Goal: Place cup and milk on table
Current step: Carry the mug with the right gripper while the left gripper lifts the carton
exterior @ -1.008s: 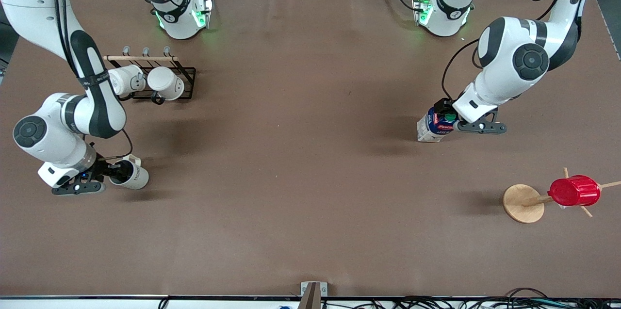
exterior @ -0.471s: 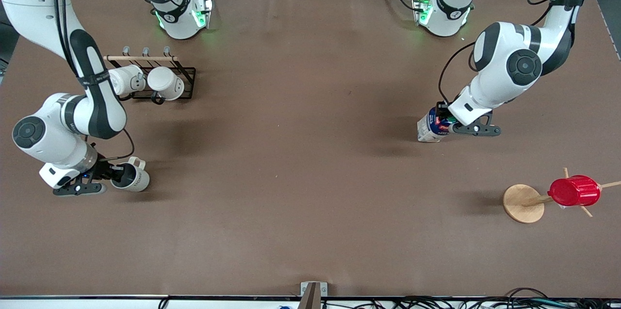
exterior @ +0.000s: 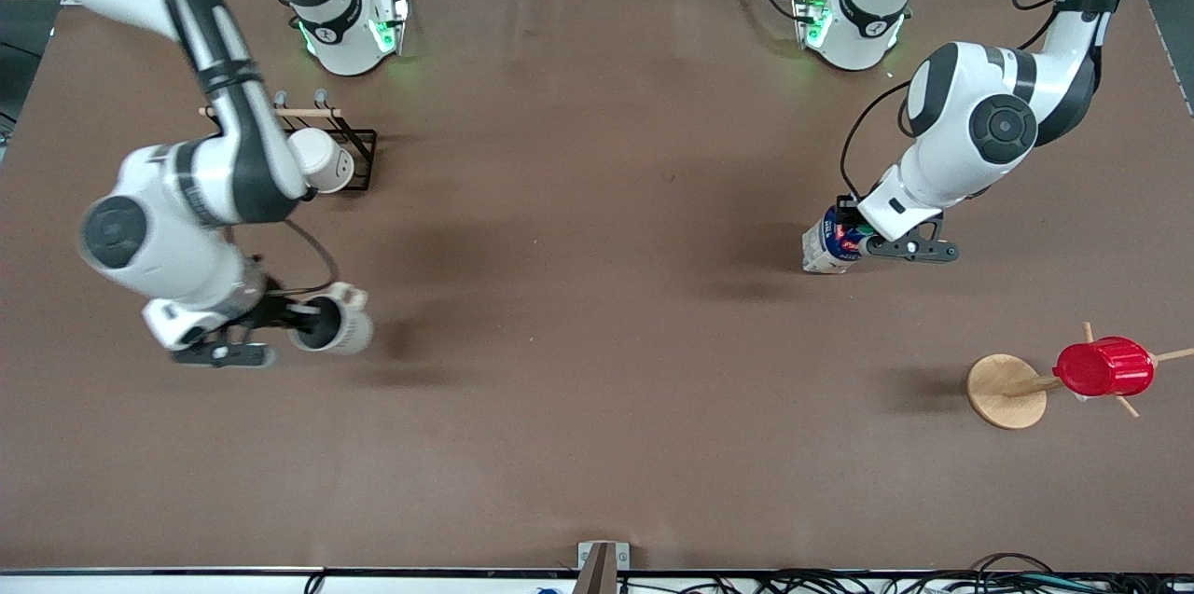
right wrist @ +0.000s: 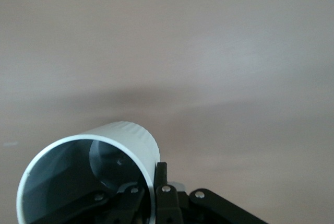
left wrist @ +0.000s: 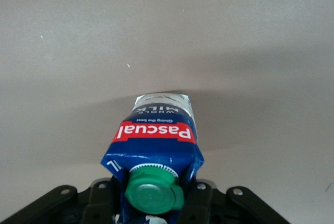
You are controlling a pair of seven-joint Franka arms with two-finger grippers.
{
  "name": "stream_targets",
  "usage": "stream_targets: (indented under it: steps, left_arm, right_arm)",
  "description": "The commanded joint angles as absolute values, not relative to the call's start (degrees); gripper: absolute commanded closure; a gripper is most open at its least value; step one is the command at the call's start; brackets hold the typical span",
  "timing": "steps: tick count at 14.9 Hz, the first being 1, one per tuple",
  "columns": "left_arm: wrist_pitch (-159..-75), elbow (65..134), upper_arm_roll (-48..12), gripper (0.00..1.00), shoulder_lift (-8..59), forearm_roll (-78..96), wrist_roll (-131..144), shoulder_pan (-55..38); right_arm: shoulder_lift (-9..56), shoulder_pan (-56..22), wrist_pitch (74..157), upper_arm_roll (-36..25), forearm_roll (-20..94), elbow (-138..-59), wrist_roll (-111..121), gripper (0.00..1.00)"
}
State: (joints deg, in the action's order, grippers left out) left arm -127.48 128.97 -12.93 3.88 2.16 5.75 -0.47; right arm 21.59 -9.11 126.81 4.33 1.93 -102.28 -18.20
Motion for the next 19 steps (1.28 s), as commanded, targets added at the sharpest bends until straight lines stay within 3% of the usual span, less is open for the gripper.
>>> stream_targets:
  steps: [1, 3, 6, 7, 13, 16, 17, 19]
  left_arm:
    - [-128.41, 126.48, -13.62, 0.58, 5.54, 1.76, 5.8, -0.44]
    - [-127.8, 124.38, -13.62, 0.6, 5.62, 1.76, 5.98, -0.53]
    - [-126.75, 120.95, -13.71, 0.83, 6.06, 1.76, 5.8, -0.96]
    - [-125.43, 119.11, -13.97, 0.86, 6.59, 1.84, 6.32, -1.49]
    - [-113.65, 97.5, -14.85, 0.87, 19.4, 1.5, 20.18, -11.14]
    - [-113.55, 94.48, -14.77, 0.87, 22.85, 1.32, 27.67, -16.6]
    - [-113.55, 94.57, -14.77, 0.87, 22.94, 1.23, 28.64, -17.66]
    - [-113.64, 94.83, -14.77, 0.87, 23.46, 1.23, 29.61, -19.15]
  right_arm:
    - [23.62, -13.16, 126.91, 9.65, -0.61, -98.11, -34.48, 1.0]
    - [28.45, -17.38, 126.91, 12.64, -2.27, -92.75, -44.43, 1.0]
    - [36.98, -24.49, 126.83, 14.32, -8.42, -84.23, -57.09, 1.0]
    - [38.74, -26.96, 126.74, 14.33, -10.09, -82.29, -60.26, 1.0]
    - [42.01, -34.71, 128.49, 14.41, -16.5, -82.7, -68.27, 1.0]
    - [43.5, -35.68, 130.07, 14.41, -18.19, -83.14, -69.7, 0.98]
    - [43.68, -35.68, 131.3, 14.41, -18.19, -83.32, -69.78, 0.91]
    - [44.38, -35.68, 131.48, 14.41, -18.46, -83.23, -69.79, 0.6]
